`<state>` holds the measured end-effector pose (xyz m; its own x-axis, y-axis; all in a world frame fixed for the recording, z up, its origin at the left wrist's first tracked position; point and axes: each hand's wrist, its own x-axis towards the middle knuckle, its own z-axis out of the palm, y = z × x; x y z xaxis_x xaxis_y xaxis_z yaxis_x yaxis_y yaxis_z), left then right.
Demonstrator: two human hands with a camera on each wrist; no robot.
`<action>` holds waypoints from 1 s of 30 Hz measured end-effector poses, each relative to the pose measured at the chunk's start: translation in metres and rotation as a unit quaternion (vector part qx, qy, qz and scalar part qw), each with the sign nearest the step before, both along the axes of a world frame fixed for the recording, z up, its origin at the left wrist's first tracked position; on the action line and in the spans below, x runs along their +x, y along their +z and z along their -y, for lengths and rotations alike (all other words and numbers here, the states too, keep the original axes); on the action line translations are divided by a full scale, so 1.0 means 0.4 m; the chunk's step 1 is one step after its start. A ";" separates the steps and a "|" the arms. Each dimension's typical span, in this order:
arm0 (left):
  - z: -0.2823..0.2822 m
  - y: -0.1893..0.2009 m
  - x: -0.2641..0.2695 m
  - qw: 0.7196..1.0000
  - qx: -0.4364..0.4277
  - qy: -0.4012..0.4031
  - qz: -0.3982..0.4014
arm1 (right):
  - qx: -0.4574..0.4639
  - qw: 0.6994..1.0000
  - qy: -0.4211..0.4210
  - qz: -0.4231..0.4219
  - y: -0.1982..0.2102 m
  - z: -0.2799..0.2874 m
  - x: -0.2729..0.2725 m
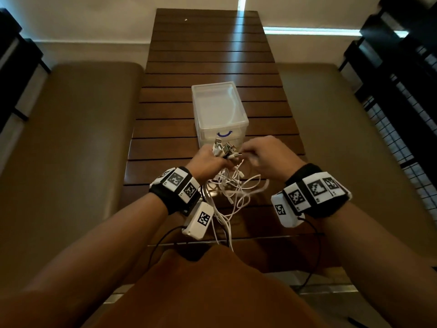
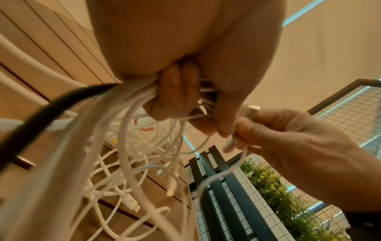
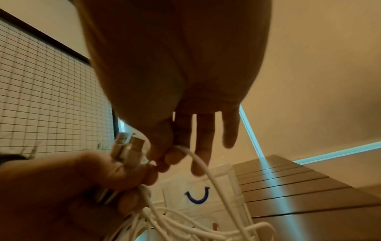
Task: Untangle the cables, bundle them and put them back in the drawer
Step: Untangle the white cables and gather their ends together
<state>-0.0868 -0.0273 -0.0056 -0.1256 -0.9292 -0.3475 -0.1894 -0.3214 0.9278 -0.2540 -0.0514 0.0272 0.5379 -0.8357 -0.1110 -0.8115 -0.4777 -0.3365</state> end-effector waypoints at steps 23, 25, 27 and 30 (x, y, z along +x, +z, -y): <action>0.000 0.008 0.027 0.998 0.037 -0.048 -0.007 | -0.052 0.991 -0.080 0.099 -0.011 0.010 -0.012; 0.008 0.011 0.032 0.997 0.040 -0.067 0.011 | -0.101 0.973 -0.105 0.179 -0.001 0.020 -0.027; 0.020 0.006 0.038 0.996 0.051 -0.076 0.008 | -0.141 0.956 -0.124 0.226 0.003 0.026 -0.041; 0.031 0.010 0.034 0.993 0.064 -0.096 0.026 | -0.170 0.927 -0.161 0.293 0.003 0.031 -0.061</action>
<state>-0.0730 -0.0396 -0.0016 -0.2753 -0.8378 -0.4715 -0.3046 -0.3891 0.8694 -0.2783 -0.0639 0.0285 0.1401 -0.8965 0.4204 -0.6558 -0.4021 -0.6389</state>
